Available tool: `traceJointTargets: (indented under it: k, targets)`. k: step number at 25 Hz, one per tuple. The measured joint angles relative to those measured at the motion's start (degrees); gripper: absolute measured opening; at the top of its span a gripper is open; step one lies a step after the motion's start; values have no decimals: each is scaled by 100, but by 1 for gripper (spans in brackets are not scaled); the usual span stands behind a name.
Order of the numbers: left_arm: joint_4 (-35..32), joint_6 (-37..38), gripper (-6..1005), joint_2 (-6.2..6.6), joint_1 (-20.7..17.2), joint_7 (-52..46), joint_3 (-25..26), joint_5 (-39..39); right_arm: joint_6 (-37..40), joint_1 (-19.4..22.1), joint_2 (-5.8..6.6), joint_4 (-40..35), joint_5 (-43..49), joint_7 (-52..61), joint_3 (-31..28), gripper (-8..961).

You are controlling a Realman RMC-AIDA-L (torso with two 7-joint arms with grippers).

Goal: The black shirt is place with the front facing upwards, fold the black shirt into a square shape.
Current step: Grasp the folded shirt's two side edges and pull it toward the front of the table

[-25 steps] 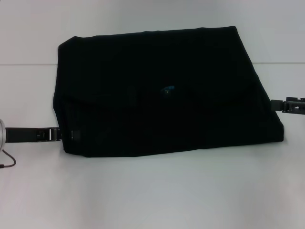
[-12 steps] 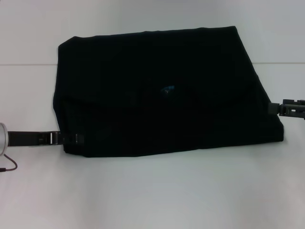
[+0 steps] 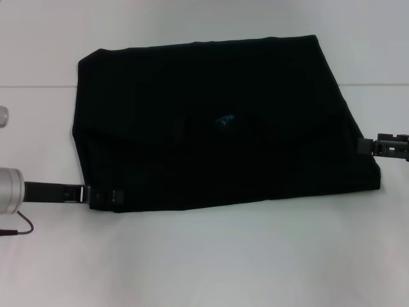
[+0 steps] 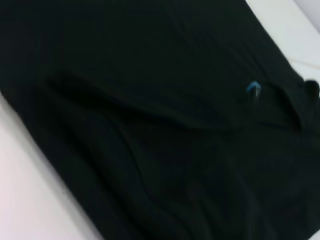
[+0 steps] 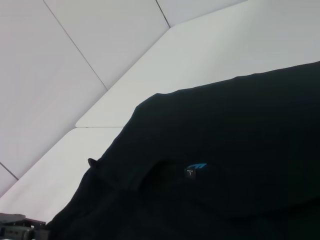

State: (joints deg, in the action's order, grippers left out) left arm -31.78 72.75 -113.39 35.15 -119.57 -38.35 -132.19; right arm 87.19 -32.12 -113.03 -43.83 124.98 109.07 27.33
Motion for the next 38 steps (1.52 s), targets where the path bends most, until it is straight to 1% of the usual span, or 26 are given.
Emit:
traceJointTargets:
  k: [2,3,5,9,12,15,18,20,22,25,28,31,33,36,38]
  targets:
    - [-16,-27,617,-8,0,0,-57,0,0,7,-2,0,0,0,0,923]
    - [-75,-92,599,-42,-14,16,-116,9,-1,14,-2,0,0,0,0,923]
    - [-106,-112,563,-51,-26,21,-107,23,0,24,-2,-1,0,0,0,923]
    - [-117,-124,372,-54,-19,17,-109,7,6,38,45,-28,-1,29,0,923]
    - [-115,-109,234,-48,-3,4,-114,1,8,44,138,-100,34,178,-2,922]
    - [-102,-79,99,-31,4,-2,-99,22,6,-11,230,-391,386,641,-3,922]
    - [-100,-57,65,-16,4,-6,-86,54,9,-218,248,-898,1235,1378,3,922]
    - [-101,-29,42,-11,7,-14,-86,57,14,-447,242,-1221,1990,1963,6,922]
    - [-104,-10,31,-7,10,-14,-85,58,12,-691,221,-1378,2708,2452,12,922]
    - [-105,-5,31,-6,20,-14,-85,60,-3,-991,155,-1418,3353,2914,136,922]
    - [-100,-5,31,-7,22,-14,-81,61,-167,-1142,82,-1266,3534,3122,450,923]
    - [-96,-6,31,-7,22,-14,-78,62,-439,-1233,23,-947,3513,3163,564,924]
    - [-95,-7,31,-7,21,-14,-77,62,-585,-1297,15,-661,3426,3141,570,920]
    - [-100,-7,31,-7,20,-14,-71,64,-821,-1402,56,-140,3277,3077,582,915]
    - [-103,-7,31,-7,19,-12,-47,69,-993,-1439,56,80,3257,3038,592,910]
